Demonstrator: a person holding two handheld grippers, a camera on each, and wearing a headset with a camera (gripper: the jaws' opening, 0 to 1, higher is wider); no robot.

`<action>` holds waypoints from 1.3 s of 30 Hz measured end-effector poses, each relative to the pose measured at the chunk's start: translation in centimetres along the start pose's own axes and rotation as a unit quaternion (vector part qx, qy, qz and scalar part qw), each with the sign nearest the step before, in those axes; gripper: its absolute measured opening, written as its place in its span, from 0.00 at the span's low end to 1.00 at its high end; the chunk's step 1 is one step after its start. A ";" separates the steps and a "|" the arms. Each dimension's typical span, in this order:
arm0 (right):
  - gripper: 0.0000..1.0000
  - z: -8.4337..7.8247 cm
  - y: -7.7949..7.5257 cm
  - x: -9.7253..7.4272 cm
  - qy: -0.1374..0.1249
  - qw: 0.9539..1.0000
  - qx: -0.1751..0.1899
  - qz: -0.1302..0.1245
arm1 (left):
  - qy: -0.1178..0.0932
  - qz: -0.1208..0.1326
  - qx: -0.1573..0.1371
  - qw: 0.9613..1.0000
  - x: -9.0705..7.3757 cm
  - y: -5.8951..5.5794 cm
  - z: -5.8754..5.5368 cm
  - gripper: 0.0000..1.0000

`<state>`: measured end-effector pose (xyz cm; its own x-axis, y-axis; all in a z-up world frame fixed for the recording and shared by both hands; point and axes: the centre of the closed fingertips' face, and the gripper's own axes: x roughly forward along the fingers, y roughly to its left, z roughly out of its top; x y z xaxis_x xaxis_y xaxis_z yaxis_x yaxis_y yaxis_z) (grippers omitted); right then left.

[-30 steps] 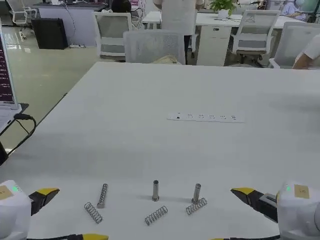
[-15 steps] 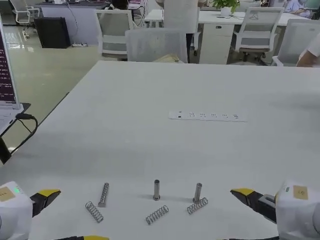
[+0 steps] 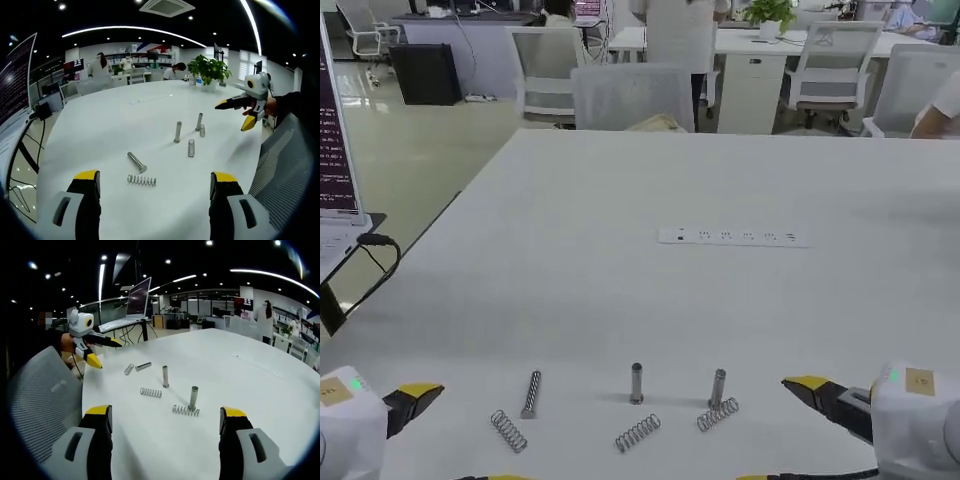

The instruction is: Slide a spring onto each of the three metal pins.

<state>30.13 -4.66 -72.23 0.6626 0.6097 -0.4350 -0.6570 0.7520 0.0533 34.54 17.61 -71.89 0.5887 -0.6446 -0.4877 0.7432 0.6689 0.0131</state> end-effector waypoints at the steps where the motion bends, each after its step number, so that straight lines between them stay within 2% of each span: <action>1: 0.88 0.0 0.0 0.0 0.001 1.000 -0.002 0.000 | -0.001 0.000 0.000 1.000 0.0 0.0 0.0 0.88; 6: 0.87 0.1 0.3 0.3 0.002 1.000 -0.006 0.004 | -0.002 0.002 0.004 1.000 -0.3 0.1 0.1 0.88; 14: 0.87 -0.2 0.3 0.2 0.004 1.000 -0.004 0.006 | 0.009 0.000 0.004 1.000 0.1 0.2 -0.5 0.87; 19: 0.87 -0.2 0.1 0.4 0.004 1.000 -0.004 0.005 | 0.008 0.001 0.006 1.000 0.4 0.4 0.0 0.87; 23: 0.87 -0.2 0.1 0.4 0.004 1.000 -0.002 0.006 | 0.016 0.000 0.014 1.000 0.8 0.8 0.3 0.84; 27: 0.87 -0.4 0.1 0.3 0.005 1.000 0.000 0.005 | 0.018 -0.003 0.022 1.000 1.2 1.0 1.0 0.84; 30: 0.87 -0.4 0.0 0.2 0.004 1.000 0.002 0.002 | 0.021 -0.005 0.030 0.999 1.7 1.7 1.1 0.83; 33: 0.86 -0.3 -0.1 0.2 0.003 1.000 0.003 0.001 | 0.026 -0.006 0.037 0.999 2.0 1.7 1.5 0.82; 39: 0.86 -0.3 -0.2 0.2 0.004 1.000 0.001 0.000 | 0.044 -0.001 0.050 0.998 3.0 2.7 1.9 0.77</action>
<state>30.28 -4.73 -72.58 0.6595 0.6084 -0.4415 -0.6567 0.7521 0.0555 38.94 16.79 -71.65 0.5595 -0.6080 -0.5633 0.7755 0.6239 0.0969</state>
